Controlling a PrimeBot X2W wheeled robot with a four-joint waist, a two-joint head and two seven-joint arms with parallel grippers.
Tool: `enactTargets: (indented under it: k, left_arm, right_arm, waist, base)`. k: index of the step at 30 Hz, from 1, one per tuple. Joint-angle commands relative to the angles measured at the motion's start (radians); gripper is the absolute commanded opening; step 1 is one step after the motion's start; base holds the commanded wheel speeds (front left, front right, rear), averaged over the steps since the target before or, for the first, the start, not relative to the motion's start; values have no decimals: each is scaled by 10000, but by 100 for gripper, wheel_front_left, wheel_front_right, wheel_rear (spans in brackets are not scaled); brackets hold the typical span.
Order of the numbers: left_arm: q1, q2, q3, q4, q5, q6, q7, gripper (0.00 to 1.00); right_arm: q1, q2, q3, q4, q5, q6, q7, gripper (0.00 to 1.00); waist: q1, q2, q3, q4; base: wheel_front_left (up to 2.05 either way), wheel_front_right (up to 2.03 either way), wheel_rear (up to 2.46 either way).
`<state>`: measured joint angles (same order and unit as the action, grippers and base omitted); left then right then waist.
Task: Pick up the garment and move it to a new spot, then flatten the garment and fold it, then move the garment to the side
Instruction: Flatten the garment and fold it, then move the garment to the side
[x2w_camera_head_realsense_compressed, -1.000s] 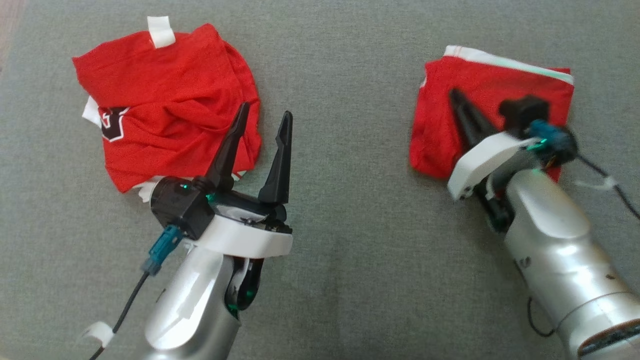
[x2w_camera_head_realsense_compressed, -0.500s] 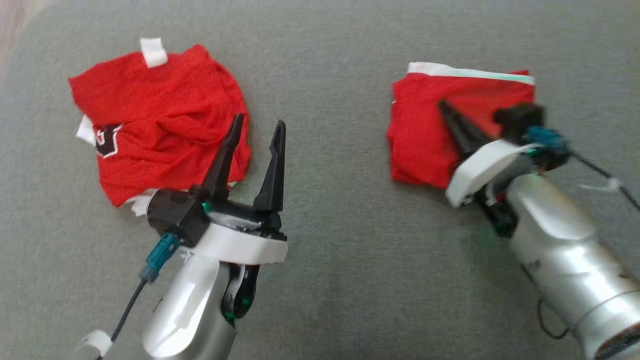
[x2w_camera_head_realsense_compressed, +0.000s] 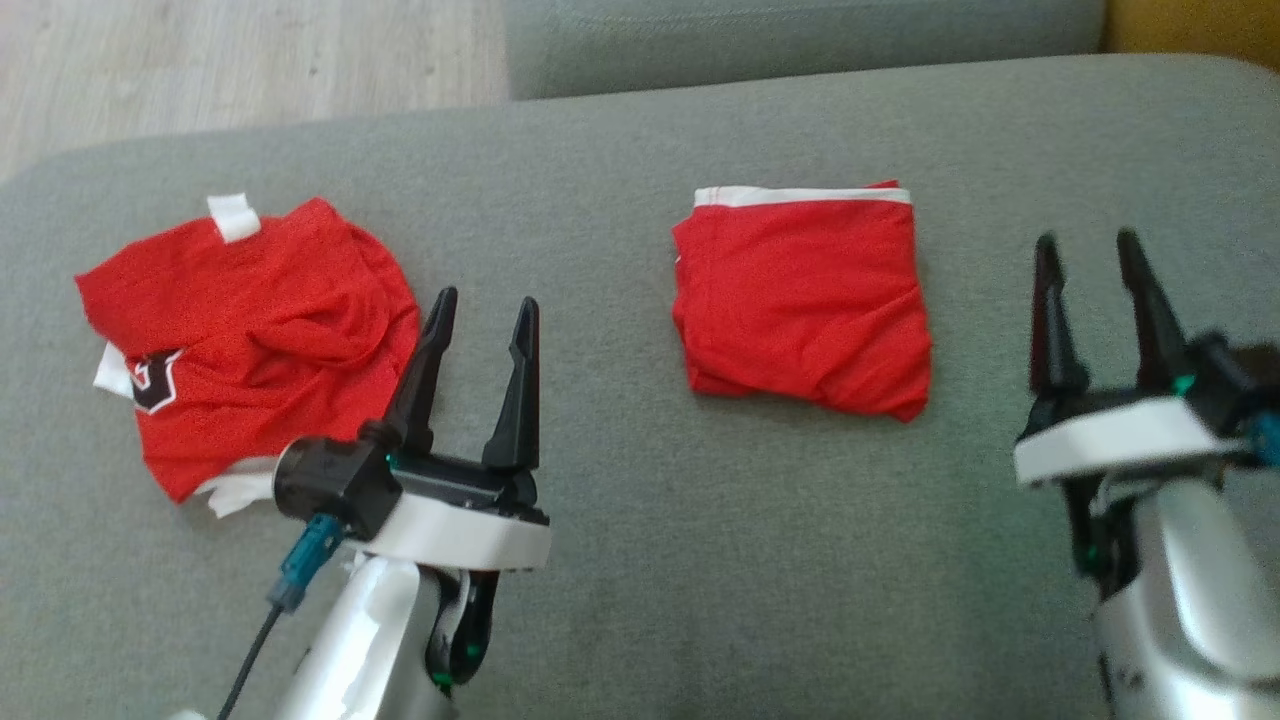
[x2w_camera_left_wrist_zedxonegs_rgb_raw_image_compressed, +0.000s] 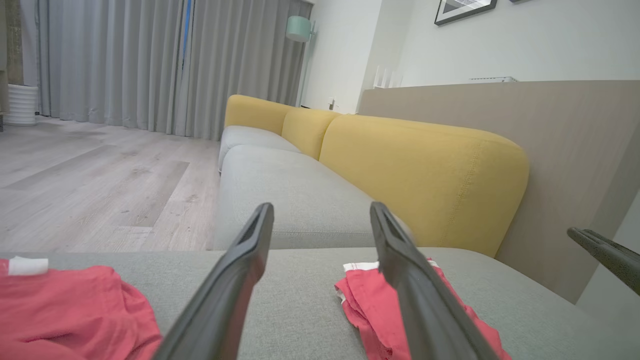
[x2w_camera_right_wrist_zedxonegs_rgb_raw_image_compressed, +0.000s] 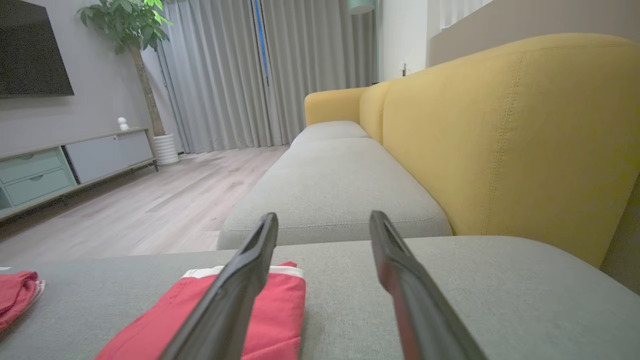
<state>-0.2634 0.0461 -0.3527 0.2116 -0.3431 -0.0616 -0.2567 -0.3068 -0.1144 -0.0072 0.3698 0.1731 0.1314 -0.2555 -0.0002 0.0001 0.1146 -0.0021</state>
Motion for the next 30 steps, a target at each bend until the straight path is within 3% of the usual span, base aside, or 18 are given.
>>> enactTargets:
  k: [1,11,22,30]
  left_arm:
    - [-143,41,388,-305,72,33,-51,100]
    - [549,41,578,-169,64,139,-51,100]
    - [559,41,468,-244,84,307,-51,100]
    - [253,41,277,-354,80,289,-51,100]
  right_arm:
    - [-61,101,124,-431,-49,-7,-61,100]
    - [1656,629,-448,-1294,-248,-7,-62,100]
    - [1492,639,-532,-1185,-18,-7,-62,100]
    - [724,640,-776,-445,-415,-7,59,100]
  waist:
    - [2,-1,-175,-163]
    - [2,-1,-452,-266]
    - [2,-1,-360,-127]
    - [2,-1,292,232]
  base:
    - [0,0,0]
    - [0,0,0]
    - [0,0,0]
    - [0,0,0]
